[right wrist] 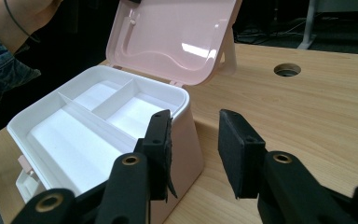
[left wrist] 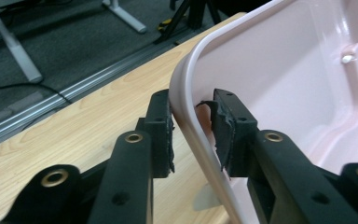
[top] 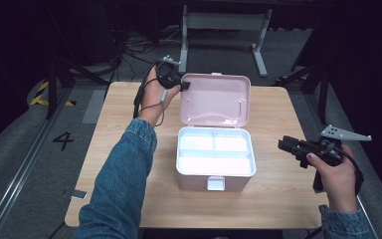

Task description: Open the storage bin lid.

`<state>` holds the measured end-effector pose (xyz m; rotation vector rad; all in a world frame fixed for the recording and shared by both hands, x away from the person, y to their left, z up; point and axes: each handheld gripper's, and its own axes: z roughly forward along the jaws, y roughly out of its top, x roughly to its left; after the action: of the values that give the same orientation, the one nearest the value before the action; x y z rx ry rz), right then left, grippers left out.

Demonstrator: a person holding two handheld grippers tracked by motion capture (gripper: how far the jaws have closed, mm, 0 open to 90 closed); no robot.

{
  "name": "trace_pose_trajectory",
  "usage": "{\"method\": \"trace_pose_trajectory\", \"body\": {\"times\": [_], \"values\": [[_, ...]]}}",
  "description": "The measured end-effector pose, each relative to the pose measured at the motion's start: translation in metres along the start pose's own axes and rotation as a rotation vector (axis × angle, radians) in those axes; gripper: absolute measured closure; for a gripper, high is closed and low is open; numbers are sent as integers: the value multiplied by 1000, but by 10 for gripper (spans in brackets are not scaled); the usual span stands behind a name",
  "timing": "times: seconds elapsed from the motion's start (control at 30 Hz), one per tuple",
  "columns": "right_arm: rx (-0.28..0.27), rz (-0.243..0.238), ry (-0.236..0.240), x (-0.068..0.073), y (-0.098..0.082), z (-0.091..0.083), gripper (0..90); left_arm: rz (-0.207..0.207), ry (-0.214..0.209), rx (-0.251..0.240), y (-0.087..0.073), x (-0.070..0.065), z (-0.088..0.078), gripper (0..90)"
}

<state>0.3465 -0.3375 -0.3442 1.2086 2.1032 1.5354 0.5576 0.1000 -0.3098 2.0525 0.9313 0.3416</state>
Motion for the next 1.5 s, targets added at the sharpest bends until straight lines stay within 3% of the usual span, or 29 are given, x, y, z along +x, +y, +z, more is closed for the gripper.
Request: {"method": "trace_pose_trajectory", "body": {"times": [0.37,0.73,0.93,1.5], "values": [[4,7,-2,-2,-1,-1,649,-4,15,35,-5,7,13,702],[-1,11,-7,-6,-1,-3,645,-35,21,75,-9,12,27,705],[0,18,-10,-7,-2,-3,644,-21,36,102,-11,13,33,705],[7,25,-10,-9,-4,-3,639,-42,28,132,-21,18,47,698]]}}
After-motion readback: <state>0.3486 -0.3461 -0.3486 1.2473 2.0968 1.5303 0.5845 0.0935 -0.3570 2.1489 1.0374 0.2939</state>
